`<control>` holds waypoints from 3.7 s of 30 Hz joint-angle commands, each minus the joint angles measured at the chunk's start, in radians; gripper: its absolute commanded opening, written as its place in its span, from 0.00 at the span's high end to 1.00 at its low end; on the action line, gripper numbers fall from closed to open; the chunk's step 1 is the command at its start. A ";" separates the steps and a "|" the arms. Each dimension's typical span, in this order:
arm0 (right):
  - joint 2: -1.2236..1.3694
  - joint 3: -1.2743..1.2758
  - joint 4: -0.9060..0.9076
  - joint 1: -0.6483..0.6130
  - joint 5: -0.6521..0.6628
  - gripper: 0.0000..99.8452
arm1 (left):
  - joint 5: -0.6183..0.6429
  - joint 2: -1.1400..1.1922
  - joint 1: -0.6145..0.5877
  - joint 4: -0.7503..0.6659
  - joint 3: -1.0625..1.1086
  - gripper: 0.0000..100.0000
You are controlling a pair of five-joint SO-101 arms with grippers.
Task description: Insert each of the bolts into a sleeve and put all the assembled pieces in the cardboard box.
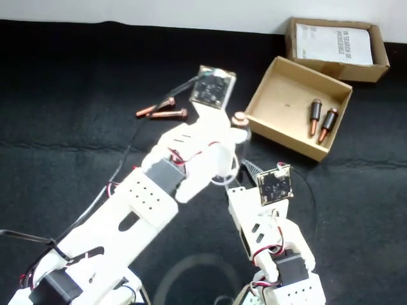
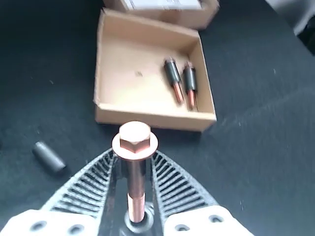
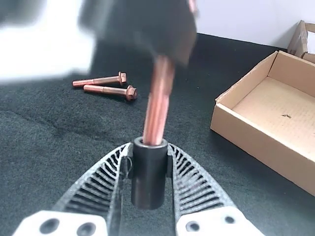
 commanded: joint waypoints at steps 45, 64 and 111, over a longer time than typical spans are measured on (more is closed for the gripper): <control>-0.028 0.120 -0.053 0.142 -0.008 0.99 | 0.002 -0.440 -0.036 0.404 0.114 0.67; -0.022 -0.239 0.062 0.248 -0.009 0.99 | 0.000 -0.875 -0.464 0.535 0.354 0.98; 2.235 -2.223 0.154 0.510 -0.011 0.99 | -0.103 -1.339 -0.677 0.249 1.133 0.98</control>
